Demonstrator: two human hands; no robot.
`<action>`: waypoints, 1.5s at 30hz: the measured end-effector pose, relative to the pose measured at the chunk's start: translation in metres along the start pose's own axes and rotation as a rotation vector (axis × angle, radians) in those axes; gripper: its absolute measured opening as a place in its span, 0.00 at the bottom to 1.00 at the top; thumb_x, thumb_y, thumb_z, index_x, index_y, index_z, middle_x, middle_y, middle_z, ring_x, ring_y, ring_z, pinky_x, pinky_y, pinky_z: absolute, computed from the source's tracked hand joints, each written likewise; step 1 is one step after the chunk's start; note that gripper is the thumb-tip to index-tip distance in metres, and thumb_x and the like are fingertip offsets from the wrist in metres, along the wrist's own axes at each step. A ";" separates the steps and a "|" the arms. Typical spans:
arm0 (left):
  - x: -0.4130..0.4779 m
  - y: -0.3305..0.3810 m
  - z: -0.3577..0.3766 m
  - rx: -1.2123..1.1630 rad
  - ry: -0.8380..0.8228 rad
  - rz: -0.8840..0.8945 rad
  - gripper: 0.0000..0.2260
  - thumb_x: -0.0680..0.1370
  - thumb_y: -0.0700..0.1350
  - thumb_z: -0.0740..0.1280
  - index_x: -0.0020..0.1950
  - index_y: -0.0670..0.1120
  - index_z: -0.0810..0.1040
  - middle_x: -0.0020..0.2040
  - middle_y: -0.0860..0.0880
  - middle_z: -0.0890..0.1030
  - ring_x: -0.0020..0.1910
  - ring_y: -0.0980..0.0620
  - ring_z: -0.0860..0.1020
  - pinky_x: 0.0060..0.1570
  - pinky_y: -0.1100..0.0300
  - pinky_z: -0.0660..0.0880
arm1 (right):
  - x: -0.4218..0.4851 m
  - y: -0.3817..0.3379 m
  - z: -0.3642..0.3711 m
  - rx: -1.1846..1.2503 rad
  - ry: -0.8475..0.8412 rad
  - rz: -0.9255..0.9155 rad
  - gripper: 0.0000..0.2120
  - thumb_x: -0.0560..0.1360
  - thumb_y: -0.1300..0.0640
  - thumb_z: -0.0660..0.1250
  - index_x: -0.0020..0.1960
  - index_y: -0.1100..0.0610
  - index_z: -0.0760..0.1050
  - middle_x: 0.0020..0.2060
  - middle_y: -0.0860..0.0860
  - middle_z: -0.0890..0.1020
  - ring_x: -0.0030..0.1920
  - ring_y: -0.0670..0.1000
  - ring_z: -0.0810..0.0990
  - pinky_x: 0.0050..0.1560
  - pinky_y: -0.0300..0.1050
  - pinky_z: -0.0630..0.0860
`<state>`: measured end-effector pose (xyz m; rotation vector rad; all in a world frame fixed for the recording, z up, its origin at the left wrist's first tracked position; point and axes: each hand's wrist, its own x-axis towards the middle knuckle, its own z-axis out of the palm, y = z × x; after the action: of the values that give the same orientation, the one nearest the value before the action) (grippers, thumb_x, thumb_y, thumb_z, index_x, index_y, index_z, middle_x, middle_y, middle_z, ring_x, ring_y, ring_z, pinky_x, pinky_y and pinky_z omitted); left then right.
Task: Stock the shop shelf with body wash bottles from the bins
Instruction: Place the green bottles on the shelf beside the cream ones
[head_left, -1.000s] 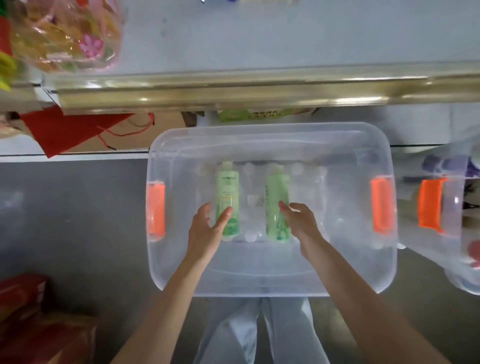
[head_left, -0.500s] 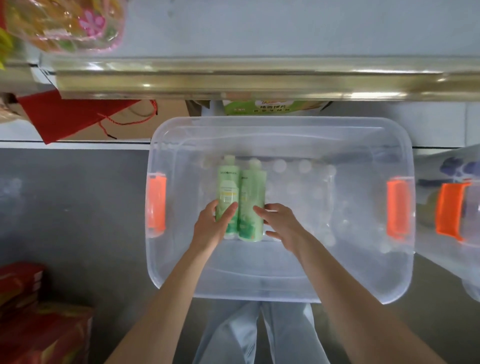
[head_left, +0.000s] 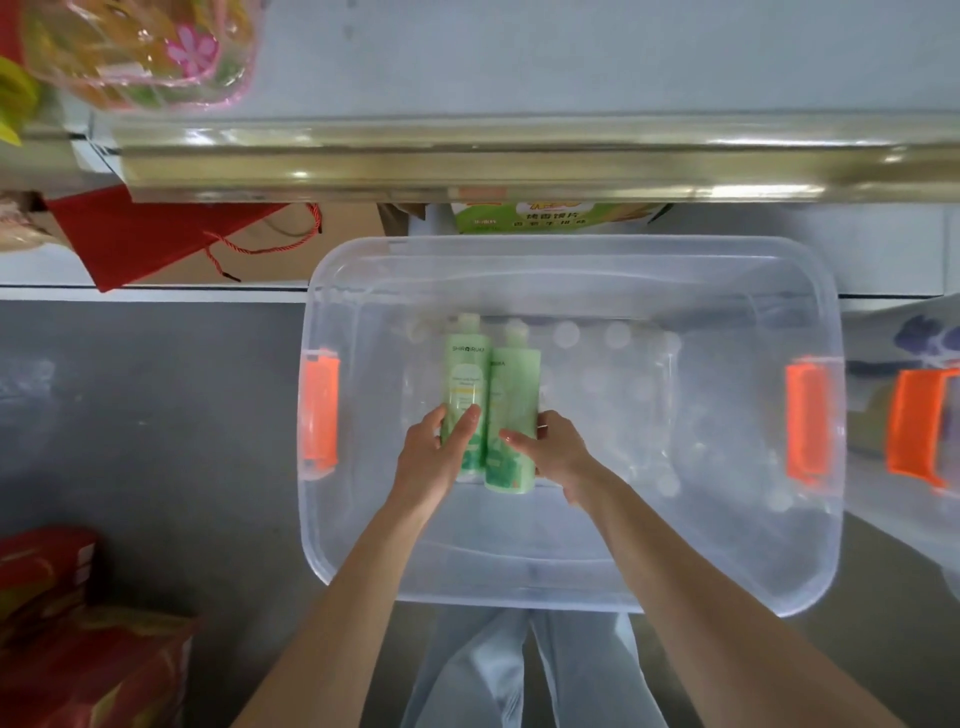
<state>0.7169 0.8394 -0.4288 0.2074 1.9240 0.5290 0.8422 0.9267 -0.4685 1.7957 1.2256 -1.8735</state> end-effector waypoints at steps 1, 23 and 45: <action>-0.005 0.004 0.000 -0.013 -0.013 0.006 0.40 0.70 0.72 0.60 0.73 0.48 0.67 0.70 0.49 0.71 0.66 0.51 0.71 0.63 0.58 0.66 | -0.005 -0.001 -0.003 0.032 -0.039 0.015 0.15 0.74 0.53 0.71 0.55 0.58 0.72 0.53 0.54 0.81 0.52 0.54 0.80 0.52 0.50 0.79; -0.293 0.193 -0.074 -0.323 -0.245 0.624 0.16 0.81 0.54 0.54 0.64 0.55 0.76 0.60 0.53 0.81 0.57 0.58 0.79 0.53 0.59 0.78 | -0.350 -0.136 -0.117 0.177 -0.168 -0.610 0.21 0.74 0.50 0.69 0.65 0.53 0.72 0.59 0.54 0.80 0.58 0.55 0.80 0.59 0.56 0.76; -0.372 0.408 -0.209 -0.500 0.414 1.210 0.21 0.77 0.43 0.67 0.69 0.46 0.65 0.63 0.49 0.72 0.62 0.53 0.72 0.59 0.61 0.72 | -0.498 -0.361 -0.194 0.071 0.361 -1.177 0.21 0.68 0.61 0.76 0.58 0.57 0.71 0.49 0.51 0.80 0.51 0.49 0.79 0.48 0.41 0.77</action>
<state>0.6380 1.0044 0.1325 1.0085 1.7975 1.9324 0.8192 1.1100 0.1494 1.5731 2.8052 -2.0844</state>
